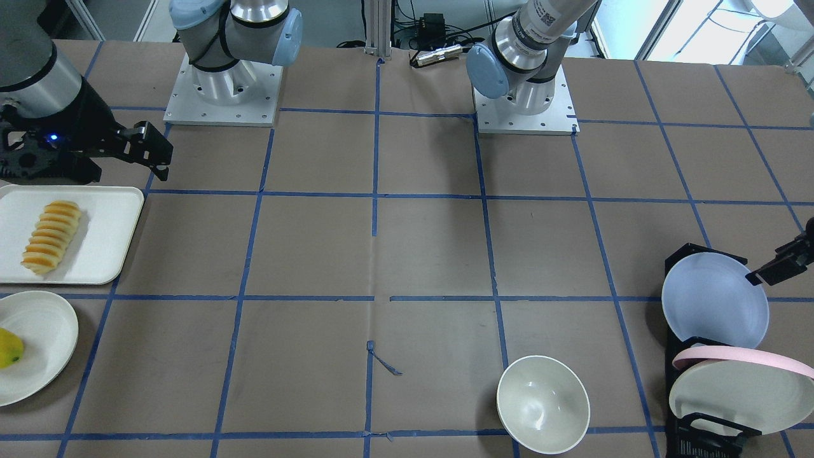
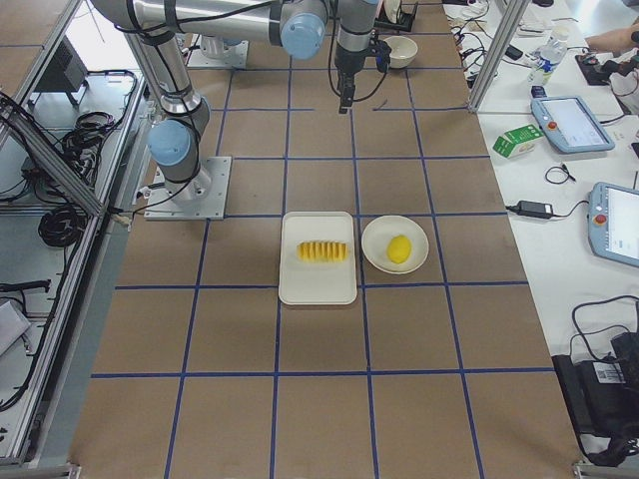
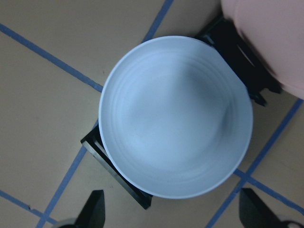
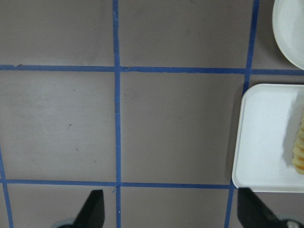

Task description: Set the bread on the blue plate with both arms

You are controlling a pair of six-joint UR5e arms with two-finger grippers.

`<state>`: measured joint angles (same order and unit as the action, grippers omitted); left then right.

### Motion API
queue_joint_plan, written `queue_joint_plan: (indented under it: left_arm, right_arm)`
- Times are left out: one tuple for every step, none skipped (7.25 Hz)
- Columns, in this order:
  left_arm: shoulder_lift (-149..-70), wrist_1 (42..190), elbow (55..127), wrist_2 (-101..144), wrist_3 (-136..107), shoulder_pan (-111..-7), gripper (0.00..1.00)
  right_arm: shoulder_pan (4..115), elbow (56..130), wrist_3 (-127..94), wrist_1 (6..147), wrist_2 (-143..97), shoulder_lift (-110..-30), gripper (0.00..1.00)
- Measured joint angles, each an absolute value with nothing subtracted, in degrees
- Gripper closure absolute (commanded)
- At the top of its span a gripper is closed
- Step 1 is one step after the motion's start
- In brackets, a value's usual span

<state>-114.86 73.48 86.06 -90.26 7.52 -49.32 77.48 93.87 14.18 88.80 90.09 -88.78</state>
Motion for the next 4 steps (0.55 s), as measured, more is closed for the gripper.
queue_joint_plan:
  left_arm:
    - [-117.48,71.15,86.02,-89.99,8.31,-47.87,0.10]
    - [-119.24,69.89,85.99,-89.86,8.67,-46.95,0.22]
    - [-120.23,69.13,85.99,-89.81,8.76,-46.55,0.47]
    - [-120.78,68.51,86.01,-89.66,8.66,-46.39,0.87]
  right_arm:
    - [73.90,96.46,17.78,91.23,90.24,-88.78,0.00]
    - [70.53,100.22,21.62,95.86,90.54,-88.78,0.00]
    - [67.18,104.81,25.81,101.88,90.76,-88.74,0.00]
    - [62.88,109.97,29.76,108.53,91.33,-88.55,0.00]
